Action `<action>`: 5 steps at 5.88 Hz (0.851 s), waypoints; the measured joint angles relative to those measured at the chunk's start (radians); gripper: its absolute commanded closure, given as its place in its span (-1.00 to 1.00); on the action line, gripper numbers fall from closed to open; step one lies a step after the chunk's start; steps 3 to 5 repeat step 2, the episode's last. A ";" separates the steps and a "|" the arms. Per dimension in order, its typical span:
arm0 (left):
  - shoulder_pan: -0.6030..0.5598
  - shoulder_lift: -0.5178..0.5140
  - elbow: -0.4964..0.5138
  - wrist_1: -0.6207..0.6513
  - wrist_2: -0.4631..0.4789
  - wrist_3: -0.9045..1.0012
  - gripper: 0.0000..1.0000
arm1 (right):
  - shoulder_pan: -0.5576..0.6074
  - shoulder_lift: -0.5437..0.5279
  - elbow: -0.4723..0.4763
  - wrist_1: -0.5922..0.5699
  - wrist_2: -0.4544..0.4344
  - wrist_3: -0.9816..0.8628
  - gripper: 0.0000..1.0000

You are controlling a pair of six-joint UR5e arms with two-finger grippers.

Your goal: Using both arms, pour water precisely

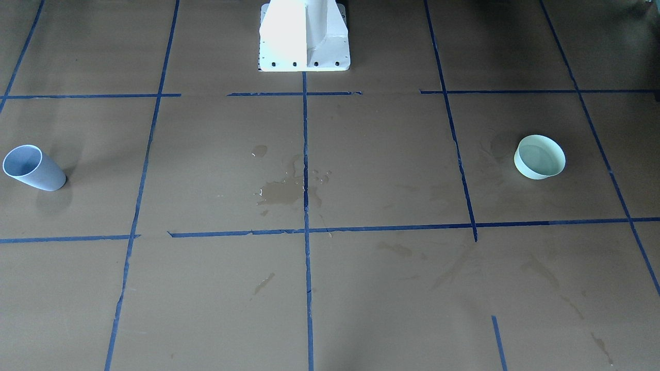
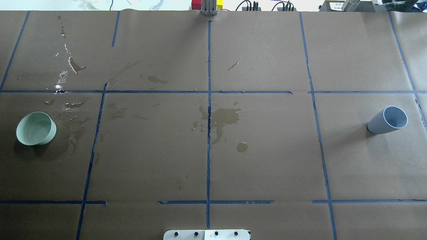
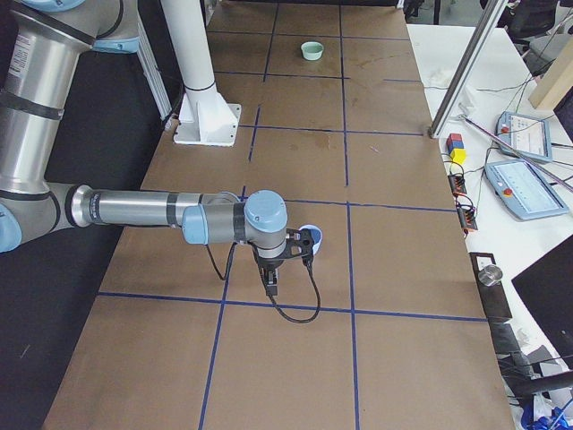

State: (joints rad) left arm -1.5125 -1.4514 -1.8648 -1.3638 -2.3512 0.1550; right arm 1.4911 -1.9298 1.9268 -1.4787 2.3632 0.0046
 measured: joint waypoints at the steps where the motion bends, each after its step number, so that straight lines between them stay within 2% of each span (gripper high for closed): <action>1: 0.000 0.004 -0.006 0.002 0.000 0.000 -1.00 | 0.000 -0.002 0.001 0.003 -0.001 -0.002 -1.00; 5: 0.000 0.008 -0.009 0.002 0.001 0.000 -1.00 | 0.000 -0.003 0.002 0.005 -0.001 -0.004 -1.00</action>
